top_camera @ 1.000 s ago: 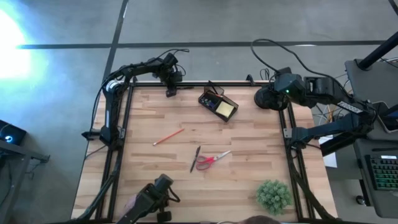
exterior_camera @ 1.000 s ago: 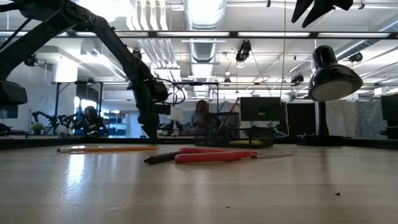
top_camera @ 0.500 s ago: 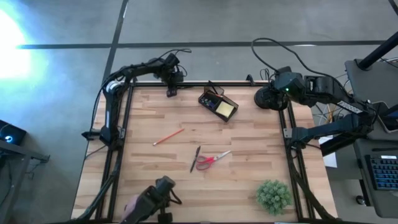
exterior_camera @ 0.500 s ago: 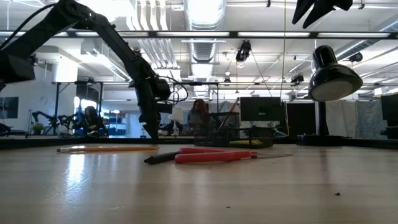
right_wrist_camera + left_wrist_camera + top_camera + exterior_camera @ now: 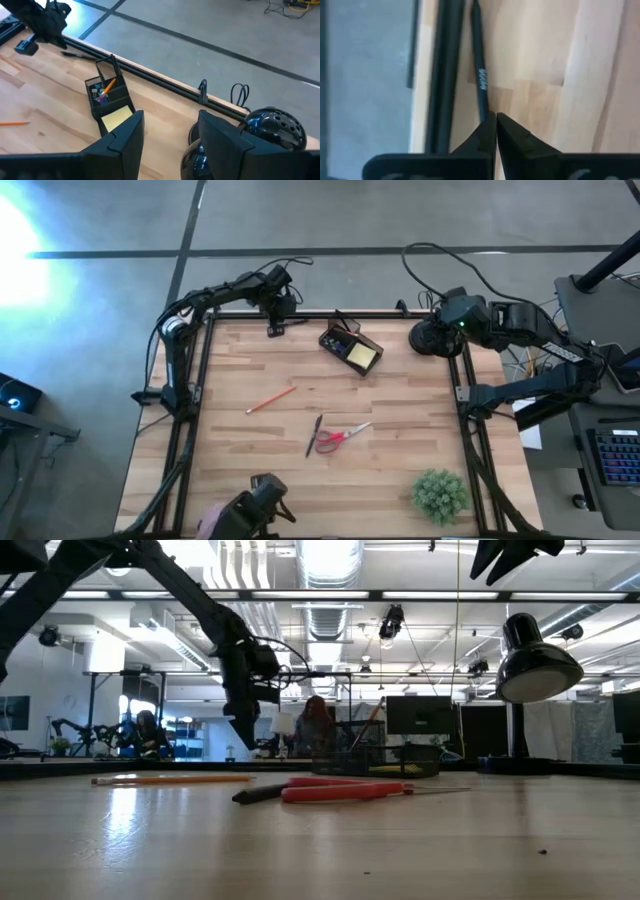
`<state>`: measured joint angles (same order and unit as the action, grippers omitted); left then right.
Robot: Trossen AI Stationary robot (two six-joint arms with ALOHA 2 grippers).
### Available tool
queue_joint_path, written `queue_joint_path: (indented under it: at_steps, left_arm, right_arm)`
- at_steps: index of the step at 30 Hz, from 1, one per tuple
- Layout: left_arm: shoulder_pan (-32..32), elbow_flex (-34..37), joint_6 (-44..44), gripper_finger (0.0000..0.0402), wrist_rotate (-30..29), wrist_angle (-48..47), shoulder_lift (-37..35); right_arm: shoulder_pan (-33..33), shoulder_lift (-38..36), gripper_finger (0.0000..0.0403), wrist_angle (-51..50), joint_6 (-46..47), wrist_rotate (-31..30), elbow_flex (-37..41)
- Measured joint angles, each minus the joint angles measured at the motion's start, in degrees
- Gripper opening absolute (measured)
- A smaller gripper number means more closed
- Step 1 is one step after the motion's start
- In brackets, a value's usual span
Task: Pick and place office supplies into organizer
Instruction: Put the top pen into the desk organizer
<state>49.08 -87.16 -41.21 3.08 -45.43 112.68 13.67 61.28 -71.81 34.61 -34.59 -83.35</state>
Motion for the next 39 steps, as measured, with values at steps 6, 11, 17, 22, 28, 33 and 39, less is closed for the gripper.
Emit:
queue_joint_path:
  at_steps: [6, 11, 17, 22, 28, 33, 39]
  left_arm:
    - [0.0, 1.3, 1.9, 0.0001, 0.7, 2.2, -0.2]
    - [0.0, 2.7, 6.4, 0.0028, -0.2, 4.3, -0.2]
    - [0.3, 2.9, 2.7, 0.0105, 0.8, 6.1, -0.2]
    - [1.4, 3.3, -1.3, 0.0124, 2.5, 7.2, -0.2]
    - [3.7, 3.3, -1.2, 0.0125, 6.5, 7.4, 1.4]
    - [4.1, 3.4, -1.2, 0.0125, 6.7, 7.5, 3.2]
    - [4.1, 3.4, -1.2, 0.0125, 6.7, 7.5, 4.7]
  right_arm:
    - [0.0, 0.0, 0.0176, 0.0, -1.5, 0.0, 0.0]
    - [0.0, 0.0, 0.0176, 0.0, -1.6, 0.0, 0.0]
    - [0.0, 0.0, 0.0176, 0.0, -1.6, 0.0, 0.0]
    - [0.0, 0.0, 0.0176, 0.0, -1.4, 0.0, 0.0]
    - [0.0, 0.0, 0.0176, 0.0, -1.3, 0.0, 0.0]
    - [0.1, 0.0, 0.0176, 0.0, -1.2, 0.0, 0.0]
    - [1.2, 0.0, 0.0176, 0.0, -0.5, 0.0, 0.0]
